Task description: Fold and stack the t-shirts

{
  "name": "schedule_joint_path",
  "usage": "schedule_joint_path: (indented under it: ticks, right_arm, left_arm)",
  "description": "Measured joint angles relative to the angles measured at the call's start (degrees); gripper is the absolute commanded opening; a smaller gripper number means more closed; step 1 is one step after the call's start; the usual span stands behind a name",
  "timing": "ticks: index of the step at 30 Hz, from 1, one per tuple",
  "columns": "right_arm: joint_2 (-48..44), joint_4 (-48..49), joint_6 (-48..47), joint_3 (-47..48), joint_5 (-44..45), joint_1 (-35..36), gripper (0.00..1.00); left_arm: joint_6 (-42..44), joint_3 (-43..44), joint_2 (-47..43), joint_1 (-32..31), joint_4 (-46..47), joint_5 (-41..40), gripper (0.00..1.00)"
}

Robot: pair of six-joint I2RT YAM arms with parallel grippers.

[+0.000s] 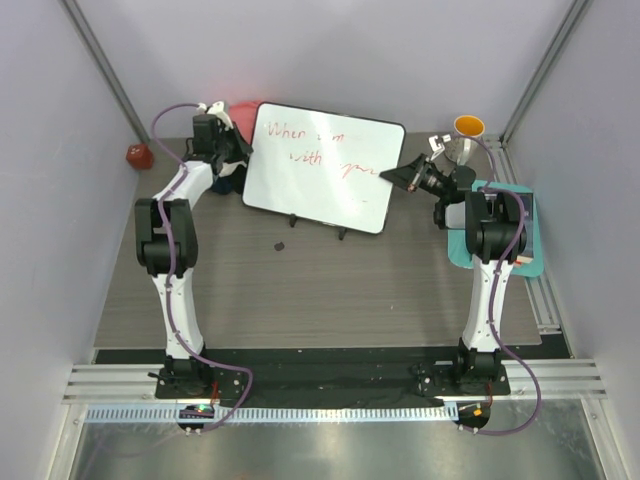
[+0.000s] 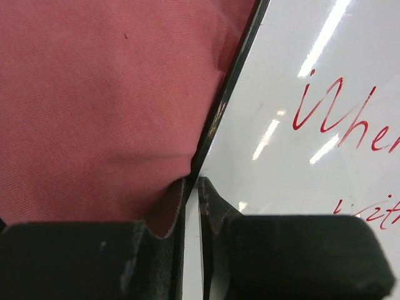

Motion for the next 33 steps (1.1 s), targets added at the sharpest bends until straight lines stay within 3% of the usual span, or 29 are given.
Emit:
schedule_joint_path:
  ticks: [5, 7, 9, 11, 12, 13, 14, 15, 16, 28, 33]
  right_arm:
    - [-0.3, -0.3, 0.1, -0.1, -0.6, -0.6, 0.01]
    - [-1.0, -0.7, 0.2, -0.5, -1.0, -1.1, 0.07]
    - [-1.7, -1.0, 0.3, -1.0, -1.4, -1.4, 0.30]
    - [-2.2, -1.6, 1.2, -1.3, -2.0, -2.0, 0.35]
    - [-2.3, -1.8, 1.4, -1.3, -2.3, -2.0, 0.50]
    - [-2.5, -1.9, 1.7, -1.4, -2.6, -1.9, 0.57]
    - [-2.6, -2.0, 2.3, -1.4, -3.2, -1.5, 0.84]
    - [-2.8, -2.0, 2.9, -1.5, -3.9, -1.7, 0.96]
    - [-2.9, -2.1, 3.5, -1.5, -4.3, -2.0, 1.00]
    - [-3.6, -2.9, 3.8, -1.1, -4.5, -2.4, 1.00]
    - [-5.4, -7.9, -4.9, 2.3, -5.1, -2.5, 1.00]
  left_arm:
    - [0.0, 0.3, -0.1, -0.7, -0.4, -0.9, 0.00]
    - [0.0, 0.4, -0.1, -1.0, -0.5, -0.9, 0.01]
    - [0.0, 0.4, -0.1, -1.4, -0.6, -1.0, 0.02]
    - [-0.2, 0.4, -0.1, -1.7, -0.9, -0.8, 0.03]
    - [-0.5, 0.4, -0.2, -2.1, -0.9, 0.3, 0.03]
    - [-0.7, 0.5, -0.2, -2.6, -0.9, 0.8, 0.03]
    - [-0.9, 0.5, -0.3, -3.5, -0.8, 1.4, 0.03]
    - [-0.4, 0.6, -0.5, -4.3, -0.7, 0.0, 0.03]
    - [-0.3, 0.6, -0.8, -4.5, -0.7, -0.2, 0.03]
    - [-0.2, 0.2, -1.9, -4.6, -1.6, -0.1, 0.02]
    - [0.0, -1.8, -2.5, -4.6, -2.7, -0.9, 0.02]
